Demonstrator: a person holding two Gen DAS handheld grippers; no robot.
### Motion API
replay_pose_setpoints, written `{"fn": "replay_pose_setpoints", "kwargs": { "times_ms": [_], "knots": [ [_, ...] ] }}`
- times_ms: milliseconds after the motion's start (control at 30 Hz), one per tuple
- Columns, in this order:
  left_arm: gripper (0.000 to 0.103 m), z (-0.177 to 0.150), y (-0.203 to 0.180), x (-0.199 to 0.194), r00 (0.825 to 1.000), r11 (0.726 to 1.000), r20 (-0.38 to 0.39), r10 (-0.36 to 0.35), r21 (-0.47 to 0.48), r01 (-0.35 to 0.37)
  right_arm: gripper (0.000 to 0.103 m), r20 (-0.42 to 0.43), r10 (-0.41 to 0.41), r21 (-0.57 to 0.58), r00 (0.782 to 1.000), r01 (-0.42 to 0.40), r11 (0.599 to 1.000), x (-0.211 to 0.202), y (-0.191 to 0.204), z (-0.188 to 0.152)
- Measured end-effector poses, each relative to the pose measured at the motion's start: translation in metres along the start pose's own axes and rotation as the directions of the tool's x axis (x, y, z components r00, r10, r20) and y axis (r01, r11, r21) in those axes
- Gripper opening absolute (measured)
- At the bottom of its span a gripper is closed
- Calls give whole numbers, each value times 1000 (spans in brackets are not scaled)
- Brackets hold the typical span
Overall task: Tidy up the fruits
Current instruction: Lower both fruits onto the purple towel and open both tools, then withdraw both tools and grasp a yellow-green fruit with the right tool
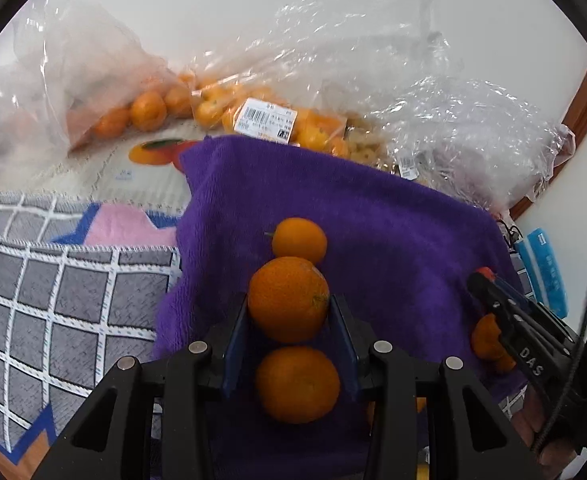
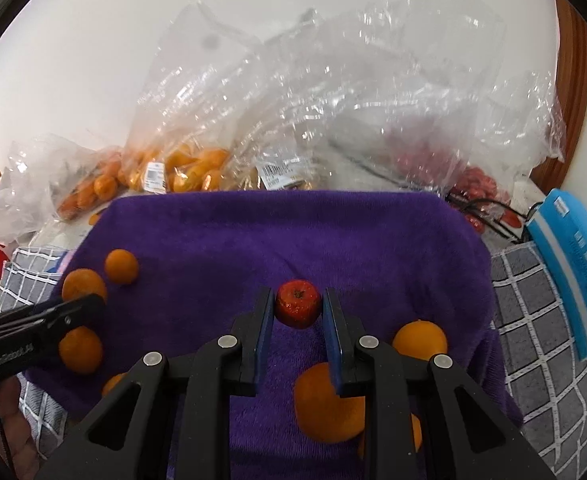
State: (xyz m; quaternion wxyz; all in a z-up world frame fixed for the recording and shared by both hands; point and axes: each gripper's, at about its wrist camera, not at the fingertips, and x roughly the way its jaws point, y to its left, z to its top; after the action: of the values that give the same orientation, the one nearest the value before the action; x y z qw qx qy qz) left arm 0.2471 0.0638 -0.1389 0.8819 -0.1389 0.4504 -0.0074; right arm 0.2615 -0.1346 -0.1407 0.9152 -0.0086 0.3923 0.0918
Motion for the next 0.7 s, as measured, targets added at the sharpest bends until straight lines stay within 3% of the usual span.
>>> {"fn": "replay_pose_setpoints", "kwargs": {
  "times_ms": [333,500,600,700],
  "knots": [
    [38,-4,-12,3,999,997,2,34,66,-34,24,-1,-14,-23,1000,14,1000,8,2,-4],
    [39,-2,-10,-2,1000,998,-12,22,54,-21,25,-1,-18,-19,1000,18,1000,4,1,-5],
    [51,-1,-9,-15,1000,999,12,15,45,-16,32,13,-19,-4,1000,19,1000,-6,1,-4],
    [53,-5,-13,-33,999,998,41,26,56,-28,41,37,-19,-2,999,19,1000,-21,5,-4]
  ]
}}
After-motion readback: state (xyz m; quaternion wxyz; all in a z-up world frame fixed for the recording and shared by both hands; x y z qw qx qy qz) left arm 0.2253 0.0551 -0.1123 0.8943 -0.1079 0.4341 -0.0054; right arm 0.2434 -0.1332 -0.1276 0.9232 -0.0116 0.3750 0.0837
